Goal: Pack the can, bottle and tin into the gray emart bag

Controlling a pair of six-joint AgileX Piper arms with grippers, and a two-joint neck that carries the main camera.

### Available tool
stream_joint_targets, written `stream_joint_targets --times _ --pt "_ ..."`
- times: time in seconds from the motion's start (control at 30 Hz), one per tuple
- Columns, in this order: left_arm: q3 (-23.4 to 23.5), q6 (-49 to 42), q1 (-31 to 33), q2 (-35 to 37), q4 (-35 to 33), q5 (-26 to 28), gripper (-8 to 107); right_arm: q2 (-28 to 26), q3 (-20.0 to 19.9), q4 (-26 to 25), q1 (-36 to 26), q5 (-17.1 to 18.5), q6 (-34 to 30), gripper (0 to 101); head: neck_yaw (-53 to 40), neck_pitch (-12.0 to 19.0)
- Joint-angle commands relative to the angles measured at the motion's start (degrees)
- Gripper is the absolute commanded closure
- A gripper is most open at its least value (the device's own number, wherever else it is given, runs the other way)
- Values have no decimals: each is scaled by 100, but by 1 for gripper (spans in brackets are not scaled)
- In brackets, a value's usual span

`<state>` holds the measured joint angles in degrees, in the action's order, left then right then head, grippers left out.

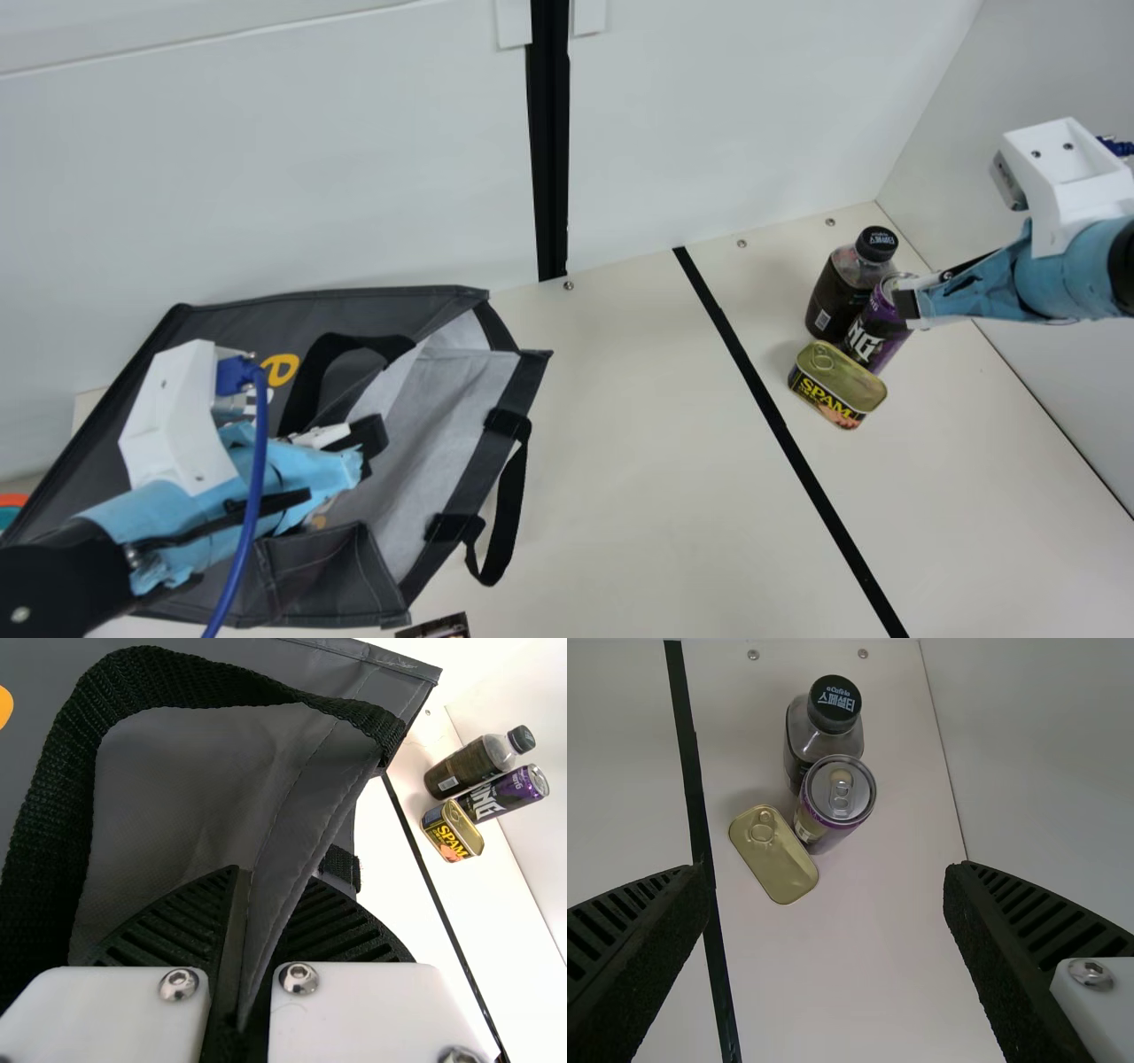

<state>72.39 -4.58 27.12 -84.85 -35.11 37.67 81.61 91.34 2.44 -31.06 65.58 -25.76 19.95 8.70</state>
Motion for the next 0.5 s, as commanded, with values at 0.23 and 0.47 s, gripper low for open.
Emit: stream_joint_targets --times 0.23,0.47 --pt "0 0 0 0 0 0 89 273 -40 72 14 -133 -36 10 5 130" --pt "0 0 0 0 0 0 89 495 -69 134 -6 -259 -71 10 5 130"
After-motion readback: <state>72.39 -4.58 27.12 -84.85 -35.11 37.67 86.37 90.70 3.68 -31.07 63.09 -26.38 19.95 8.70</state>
